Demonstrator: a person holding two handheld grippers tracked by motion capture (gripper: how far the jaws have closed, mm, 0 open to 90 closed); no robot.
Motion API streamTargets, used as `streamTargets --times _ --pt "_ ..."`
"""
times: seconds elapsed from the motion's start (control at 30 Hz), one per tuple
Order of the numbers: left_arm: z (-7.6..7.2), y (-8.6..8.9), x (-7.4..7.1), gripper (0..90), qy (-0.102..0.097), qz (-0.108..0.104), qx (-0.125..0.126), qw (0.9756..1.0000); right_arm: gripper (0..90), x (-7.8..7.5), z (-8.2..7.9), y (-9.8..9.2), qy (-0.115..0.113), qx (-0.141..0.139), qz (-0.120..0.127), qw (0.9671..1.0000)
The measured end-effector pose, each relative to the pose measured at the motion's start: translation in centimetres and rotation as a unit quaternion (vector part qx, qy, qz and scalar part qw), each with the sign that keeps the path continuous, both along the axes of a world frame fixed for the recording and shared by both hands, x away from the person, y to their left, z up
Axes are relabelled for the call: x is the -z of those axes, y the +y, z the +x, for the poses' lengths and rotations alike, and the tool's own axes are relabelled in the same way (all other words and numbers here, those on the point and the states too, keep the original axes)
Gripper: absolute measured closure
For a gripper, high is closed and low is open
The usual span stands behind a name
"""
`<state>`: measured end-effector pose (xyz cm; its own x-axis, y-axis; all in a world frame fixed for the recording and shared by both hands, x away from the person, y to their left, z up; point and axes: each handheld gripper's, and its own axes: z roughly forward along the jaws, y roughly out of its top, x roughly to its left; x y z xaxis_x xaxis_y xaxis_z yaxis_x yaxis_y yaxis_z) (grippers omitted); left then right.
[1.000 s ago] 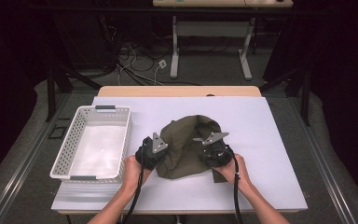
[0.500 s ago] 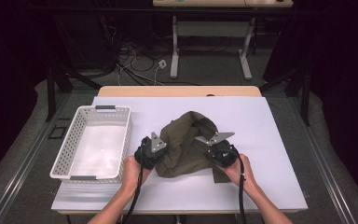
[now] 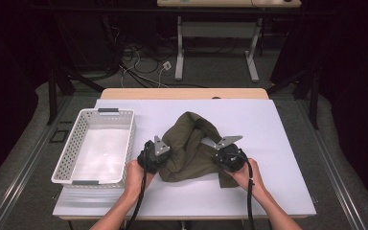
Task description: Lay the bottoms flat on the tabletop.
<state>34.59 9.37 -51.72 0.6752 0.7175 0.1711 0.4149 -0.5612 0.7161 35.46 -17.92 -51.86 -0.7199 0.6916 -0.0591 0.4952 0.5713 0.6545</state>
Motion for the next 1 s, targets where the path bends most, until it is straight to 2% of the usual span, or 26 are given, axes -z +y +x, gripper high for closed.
streamTargets --times 0.23,0.37,0.4,0.53,0.57,0.6,0.67,0.8,0.9,1.0 --pt "-0.5 -0.2 -0.3 74.8 -0.010 0.010 -0.003 0.9999 64.6 0.3 0.3 0.1 -0.006 0.014 0.022 0.9996" --pt "-0.8 -0.4 -0.6 68.3 -0.022 0.016 -0.003 0.9996 64.7 0.7 0.5 0.4 -0.007 0.013 0.027 0.9995" --pt "-0.9 -0.4 -0.7 65.3 -0.024 0.020 -0.003 0.9995 64.7 0.7 0.6 0.4 -0.002 0.009 0.021 0.9997" --pt "-1.2 -0.6 -1.1 56.8 -0.031 0.027 -0.005 0.9991 68.4 1.0 0.7 0.6 0.006 0.013 0.020 0.9997" --pt "-1.4 -0.7 -1.2 53.5 -0.032 0.028 -0.005 0.9991 71.5 1.1 0.8 0.6 0.009 0.012 0.019 0.9997" --pt "-1.5 -0.8 -1.4 50.3 -0.036 0.028 -0.005 0.9989 75.2 1.3 0.8 0.6 0.001 0.014 0.028 0.9995" --pt "-1.8 -1.1 -1.7 43.1 -0.043 0.032 -0.004 0.9986 81.2 1.3 0.8 0.6 0.011 0.013 0.024 0.9996" --pt "-2.6 -1.7 -2.2 36.4 -0.053 0.031 0.009 0.9980 86.8 1.4 0.8 0.7 0.013 0.012 0.022 0.9996" --pt "-2.6 -2.1 -1.8 39.2 -0.050 0.039 0.021 0.9978 88.1 1.1 0.6 0.8 0.011 0.014 0.025 0.9995" --pt "-2.0 -2.1 -0.7 54.8 -0.038 0.038 0.023 0.9983 88.5 0.9 0.4 0.8 0.002 0.010 0.020 0.9998"
